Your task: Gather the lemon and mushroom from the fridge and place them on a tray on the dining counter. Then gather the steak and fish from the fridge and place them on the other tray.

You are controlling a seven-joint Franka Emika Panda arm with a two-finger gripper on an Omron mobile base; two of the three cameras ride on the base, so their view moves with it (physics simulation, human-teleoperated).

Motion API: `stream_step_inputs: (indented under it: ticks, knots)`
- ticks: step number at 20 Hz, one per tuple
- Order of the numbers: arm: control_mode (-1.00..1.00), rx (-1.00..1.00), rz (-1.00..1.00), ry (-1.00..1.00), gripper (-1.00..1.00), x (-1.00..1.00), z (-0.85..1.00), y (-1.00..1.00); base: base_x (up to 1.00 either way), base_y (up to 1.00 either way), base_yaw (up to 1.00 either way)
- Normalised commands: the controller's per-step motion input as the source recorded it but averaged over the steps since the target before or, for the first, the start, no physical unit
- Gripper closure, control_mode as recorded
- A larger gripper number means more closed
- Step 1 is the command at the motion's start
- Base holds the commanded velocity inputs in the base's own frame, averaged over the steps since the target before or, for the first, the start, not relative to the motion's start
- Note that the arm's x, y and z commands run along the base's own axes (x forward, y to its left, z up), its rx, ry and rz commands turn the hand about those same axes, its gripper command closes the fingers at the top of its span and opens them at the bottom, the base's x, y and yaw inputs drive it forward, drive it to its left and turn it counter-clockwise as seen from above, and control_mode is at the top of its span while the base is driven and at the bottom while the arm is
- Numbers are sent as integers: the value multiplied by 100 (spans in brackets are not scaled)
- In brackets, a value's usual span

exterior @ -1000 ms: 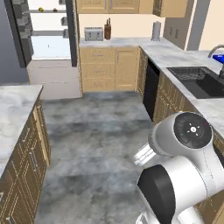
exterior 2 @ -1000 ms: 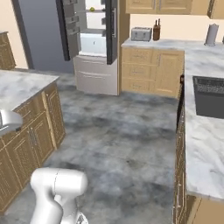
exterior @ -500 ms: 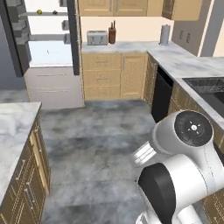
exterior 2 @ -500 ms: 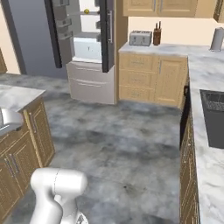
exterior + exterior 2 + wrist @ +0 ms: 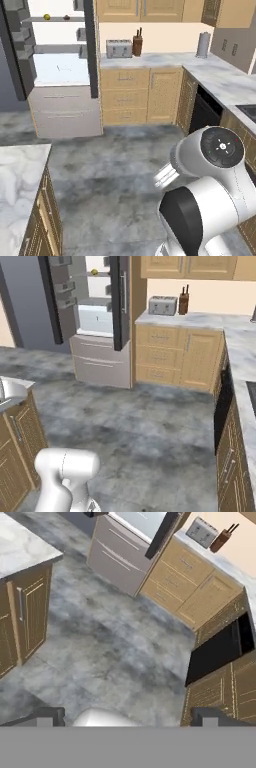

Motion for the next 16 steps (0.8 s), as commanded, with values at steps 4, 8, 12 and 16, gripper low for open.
stream_step_inputs:
  ticks: [4, 8, 12, 16]
  knots:
    - [100, 0, 0, 0, -100, 0, 0, 0, 100, 41, 0]
    - [100, 0, 0, 0, -100, 0, 0, 0, 100, 41, 0]
    - [100, 0, 0, 0, -100, 0, 0, 0, 100, 40, 0]
    - [100, 0, 0, 0, -100, 0, 0, 0, 100, 40, 0]
